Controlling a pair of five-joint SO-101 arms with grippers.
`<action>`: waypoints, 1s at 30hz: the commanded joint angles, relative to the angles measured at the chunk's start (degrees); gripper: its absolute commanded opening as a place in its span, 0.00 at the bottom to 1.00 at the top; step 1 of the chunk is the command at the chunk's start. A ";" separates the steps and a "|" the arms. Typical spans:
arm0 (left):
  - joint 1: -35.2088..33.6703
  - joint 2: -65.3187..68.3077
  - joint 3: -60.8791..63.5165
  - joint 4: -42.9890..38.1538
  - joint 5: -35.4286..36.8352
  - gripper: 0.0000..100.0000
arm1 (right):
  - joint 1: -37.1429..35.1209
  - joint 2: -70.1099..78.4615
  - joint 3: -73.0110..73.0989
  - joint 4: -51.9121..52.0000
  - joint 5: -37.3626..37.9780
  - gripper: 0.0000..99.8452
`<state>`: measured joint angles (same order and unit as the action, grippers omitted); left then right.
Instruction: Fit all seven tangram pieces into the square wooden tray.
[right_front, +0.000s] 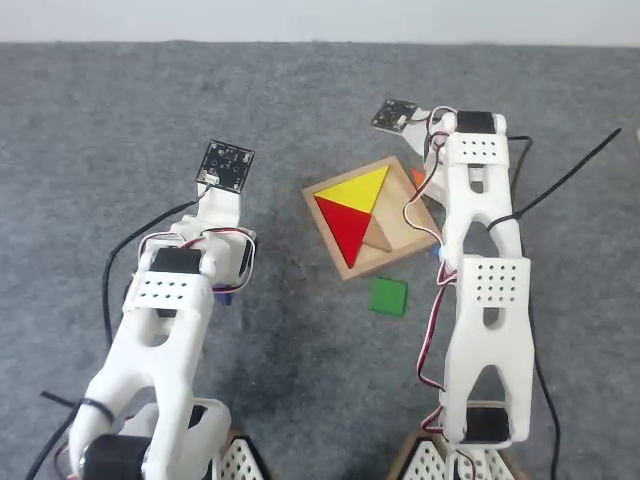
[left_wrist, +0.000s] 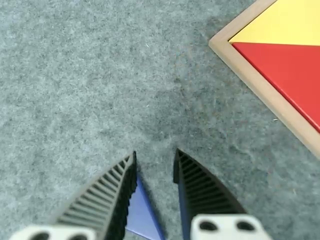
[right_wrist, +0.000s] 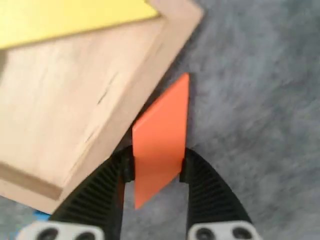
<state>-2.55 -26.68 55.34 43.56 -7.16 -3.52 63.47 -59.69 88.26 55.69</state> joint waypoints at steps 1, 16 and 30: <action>-0.09 -0.18 -1.45 -0.44 0.18 0.13 | 0.31 -1.63 0.88 3.12 -7.91 0.03; 0.09 -0.09 -1.45 -0.44 0.18 0.13 | -4.35 -1.71 -25.67 14.81 -38.07 0.03; 0.09 -0.09 -1.45 -0.44 0.18 0.13 | -14.37 -1.01 -12.92 14.55 -48.26 0.03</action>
<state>-2.46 -26.59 55.34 43.56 -7.16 -16.26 63.82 -72.44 100.48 8.31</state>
